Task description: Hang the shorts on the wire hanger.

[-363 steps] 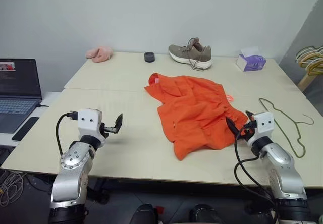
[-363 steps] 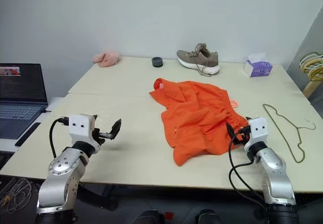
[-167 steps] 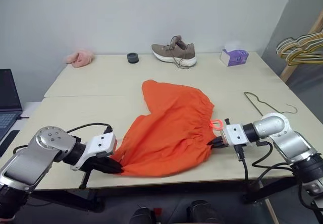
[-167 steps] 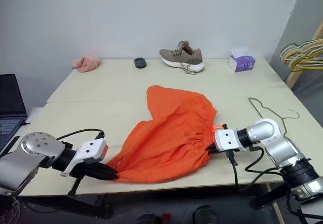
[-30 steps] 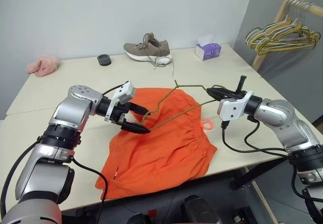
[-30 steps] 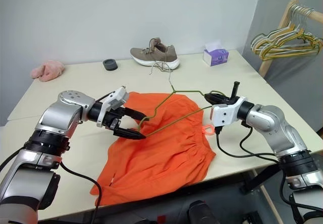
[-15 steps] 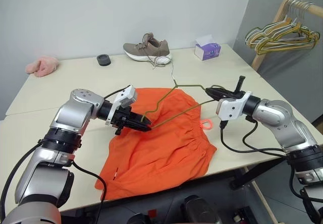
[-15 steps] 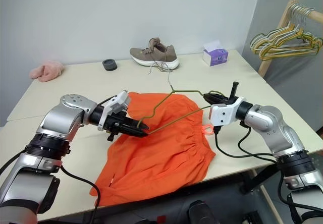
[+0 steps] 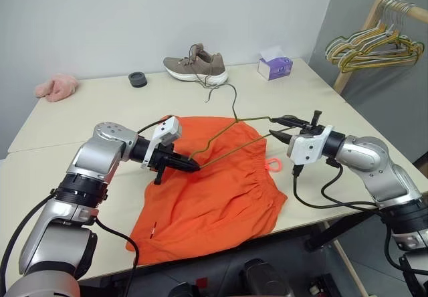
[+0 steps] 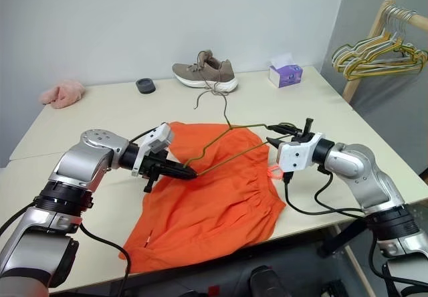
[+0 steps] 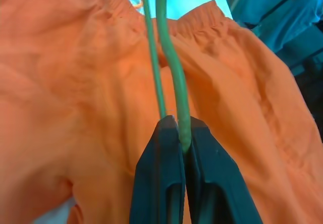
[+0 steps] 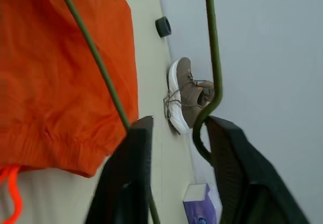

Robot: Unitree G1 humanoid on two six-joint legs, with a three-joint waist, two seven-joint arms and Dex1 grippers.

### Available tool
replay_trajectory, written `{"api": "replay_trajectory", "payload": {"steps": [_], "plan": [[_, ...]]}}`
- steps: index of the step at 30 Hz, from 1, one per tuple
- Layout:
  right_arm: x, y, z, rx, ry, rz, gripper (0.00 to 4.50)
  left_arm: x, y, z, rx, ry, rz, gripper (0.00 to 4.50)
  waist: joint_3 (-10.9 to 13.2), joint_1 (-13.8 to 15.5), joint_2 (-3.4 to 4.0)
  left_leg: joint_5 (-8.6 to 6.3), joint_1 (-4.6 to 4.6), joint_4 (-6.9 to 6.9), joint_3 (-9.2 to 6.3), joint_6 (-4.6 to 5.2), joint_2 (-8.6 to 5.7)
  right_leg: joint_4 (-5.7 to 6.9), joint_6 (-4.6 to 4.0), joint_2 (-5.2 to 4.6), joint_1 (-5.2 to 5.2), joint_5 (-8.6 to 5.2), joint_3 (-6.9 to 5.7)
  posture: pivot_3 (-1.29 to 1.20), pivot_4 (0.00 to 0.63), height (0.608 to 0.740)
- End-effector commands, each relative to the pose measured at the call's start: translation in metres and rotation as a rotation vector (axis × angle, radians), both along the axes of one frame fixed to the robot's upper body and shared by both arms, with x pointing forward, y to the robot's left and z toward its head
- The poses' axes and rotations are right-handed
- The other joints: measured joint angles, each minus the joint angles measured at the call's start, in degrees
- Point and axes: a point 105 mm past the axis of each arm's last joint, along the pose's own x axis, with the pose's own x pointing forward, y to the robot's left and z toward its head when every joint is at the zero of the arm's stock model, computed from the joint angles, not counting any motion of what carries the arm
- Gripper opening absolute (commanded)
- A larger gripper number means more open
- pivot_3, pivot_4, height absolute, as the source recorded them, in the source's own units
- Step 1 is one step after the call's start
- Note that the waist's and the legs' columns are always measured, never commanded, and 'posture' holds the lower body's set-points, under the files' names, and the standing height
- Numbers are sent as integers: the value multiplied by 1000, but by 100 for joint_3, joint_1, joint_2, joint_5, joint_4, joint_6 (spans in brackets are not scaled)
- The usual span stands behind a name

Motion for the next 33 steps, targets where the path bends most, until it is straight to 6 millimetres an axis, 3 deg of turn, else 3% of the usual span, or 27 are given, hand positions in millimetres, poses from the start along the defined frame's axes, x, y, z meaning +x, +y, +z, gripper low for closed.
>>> {"api": "replay_trajectory", "payload": {"steps": [1, 5, 8, 11, 21, 24, 33], "plan": [[-15, -9, 11, 77, 168, -16, 3052, 3, 2, 10, 51, -114, -32, 0, 0, 9, 0, 0, -1, 0, -1, 0, 0, 0, 0, 0, 0, 0, -1, -296, 64, 740], [-36, -22, 11, 138, 460, -85, 4453, 2, 7, 2, 158, -197, -90, 0, 0, 28, 1, 0, 2, 2, -3, 0, 0, 0, 0, -3, 5, 0, -2, -296, 64, 740], [-45, -24, 12, 172, 566, -139, 4453, 1, 6, 2, 175, -226, -123, 0, 0, 31, 0, 0, 1, 2, -4, 0, 1, -1, 20, -5, 4, -12, -4, -312, 63, 740], [-39, -24, 7, 192, 636, -234, 4453, -2, 2, 3, 186, -252, -167, 0, 0, 1, 1, -1, 1, 1, -4, -1, 8, -1, 22, -5, 2, -14, -4, -317, 60, 740], [-38, -4, -21, 2, 823, -226, 4453, -1, -1, 7, 213, -292, -212, 0, 1, -14, 2, -1, -9, -1, 3, -1, 6, 0, 24, -4, -17, -15, 0, -314, 49, 740], [-38, 3, -29, -42, 901, -206, 3857, -3, -2, 7, 211, -295, -215, 0, 0, -15, 2, -1, -13, -1, 5, -1, 6, 0, 24, -5, -22, -15, 1, -308, 46, 740], [-36, 4, -47, -112, 987, -213, 685, -8, -3, 5, 208, -289, -217, 0, 0, -8, 2, 0, -22, 1, 3, -1, 6, 6, 23, -6, -36, -13, 0, -295, 43, 740]]}}
